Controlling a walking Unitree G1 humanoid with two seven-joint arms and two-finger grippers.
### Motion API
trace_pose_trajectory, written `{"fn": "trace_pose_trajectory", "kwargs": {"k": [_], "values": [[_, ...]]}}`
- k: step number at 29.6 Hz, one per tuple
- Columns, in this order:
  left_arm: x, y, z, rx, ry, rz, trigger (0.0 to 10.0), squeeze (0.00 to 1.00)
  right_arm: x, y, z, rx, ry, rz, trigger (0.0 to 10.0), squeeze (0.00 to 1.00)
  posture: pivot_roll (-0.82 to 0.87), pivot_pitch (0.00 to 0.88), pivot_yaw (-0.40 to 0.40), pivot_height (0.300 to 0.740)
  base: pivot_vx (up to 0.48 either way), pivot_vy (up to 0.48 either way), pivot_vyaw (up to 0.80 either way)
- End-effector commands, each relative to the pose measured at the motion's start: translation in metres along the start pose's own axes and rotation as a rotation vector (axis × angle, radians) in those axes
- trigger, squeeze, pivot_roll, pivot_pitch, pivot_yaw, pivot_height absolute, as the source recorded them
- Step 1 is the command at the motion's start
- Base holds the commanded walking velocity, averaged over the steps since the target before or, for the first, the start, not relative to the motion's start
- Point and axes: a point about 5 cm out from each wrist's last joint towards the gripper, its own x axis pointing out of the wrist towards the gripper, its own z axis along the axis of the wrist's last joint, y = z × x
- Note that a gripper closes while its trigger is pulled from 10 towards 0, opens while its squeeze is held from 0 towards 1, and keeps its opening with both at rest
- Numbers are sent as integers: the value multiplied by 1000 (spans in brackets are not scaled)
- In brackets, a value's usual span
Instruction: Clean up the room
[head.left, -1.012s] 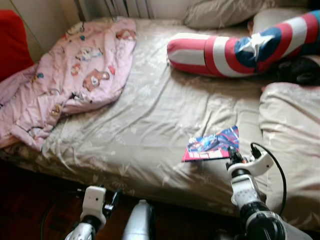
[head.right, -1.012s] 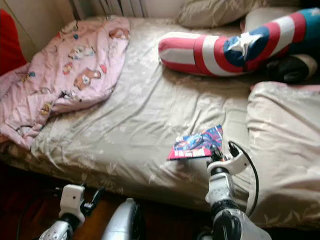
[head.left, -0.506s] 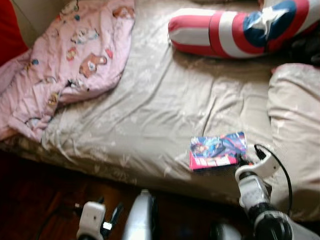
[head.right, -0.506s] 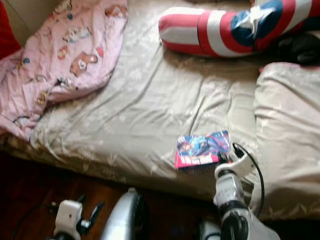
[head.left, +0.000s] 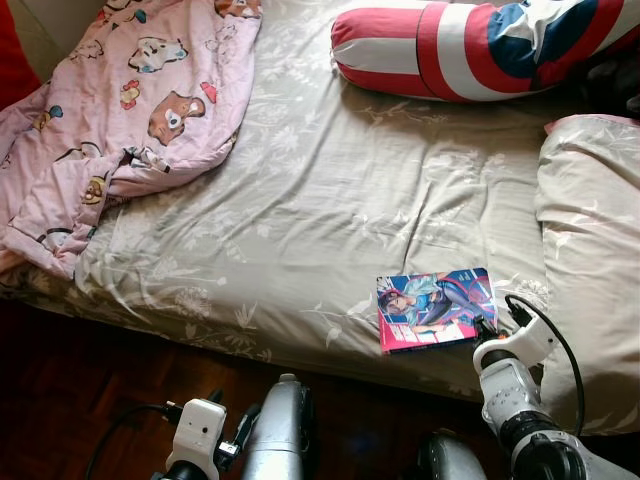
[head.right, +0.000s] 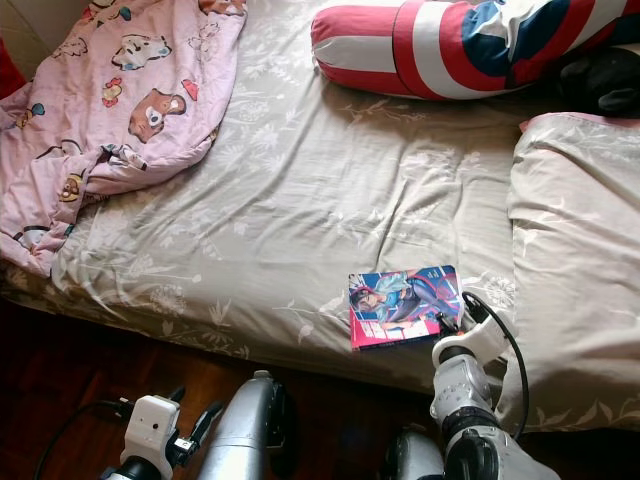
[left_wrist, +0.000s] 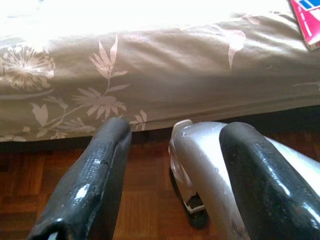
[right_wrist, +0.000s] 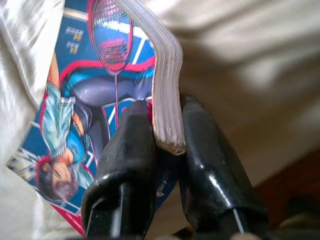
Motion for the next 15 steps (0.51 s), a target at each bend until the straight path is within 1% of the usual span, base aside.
{"fn": "trace_pose_trajectory", "kwargs": {"k": [1, 3, 4, 5, 7, 8, 9, 13, 15], "values": [[-9, 1, -8, -2, 48, 10, 10000, 0, -4, -16, -6, 118, 1, -73, 10000, 0, 315, 351, 111, 652, 0, 0, 0], [-10, 0, -2, 7, 38, 8, 10000, 0, -3, -11, -7, 158, -3, -55, 10000, 0, 316, 350, 110, 652, 0, 0, 0], [-11, -2, 5, 27, 24, 1, 10000, 0, -2, 0, -7, 238, -10, -6, 10000, 0, 318, 349, 110, 652, 0, 0, 0], [-12, -2, 7, 28, 20, 3, 10000, 0, -1, 5, -7, 269, -18, 18, 10000, 0, 318, 348, 107, 652, 0, 0, 0], [-12, -3, 10, 26, 16, 8, 10000, 0, 1, 14, -5, 303, -31, 57, 10000, 0, 319, 346, 106, 652, 0, 0, 0], [-12, -3, 11, 27, 14, 8, 10000, 0, 1, 16, -4, 310, -33, 66, 10000, 0, 319, 346, 106, 652, 0, 0, 0], [-12, -4, 15, 28, 8, 10, 10000, 0, 3, 22, -4, 294, -23, 72, 10000, 0, 322, 349, 106, 652, 0, 0, 0], [-13, -5, 19, 31, 8, 11, 10000, 0, 3, 26, -4, 283, -10, 72, 10000, 0, 325, 354, 103, 652, 0, 0, 0], [-14, -4, 20, 32, 12, 13, 10000, 0, 3, 27, -6, 216, 8, 77, 10000, 0, 326, 357, 102, 652, 0, 0, 0]]}}
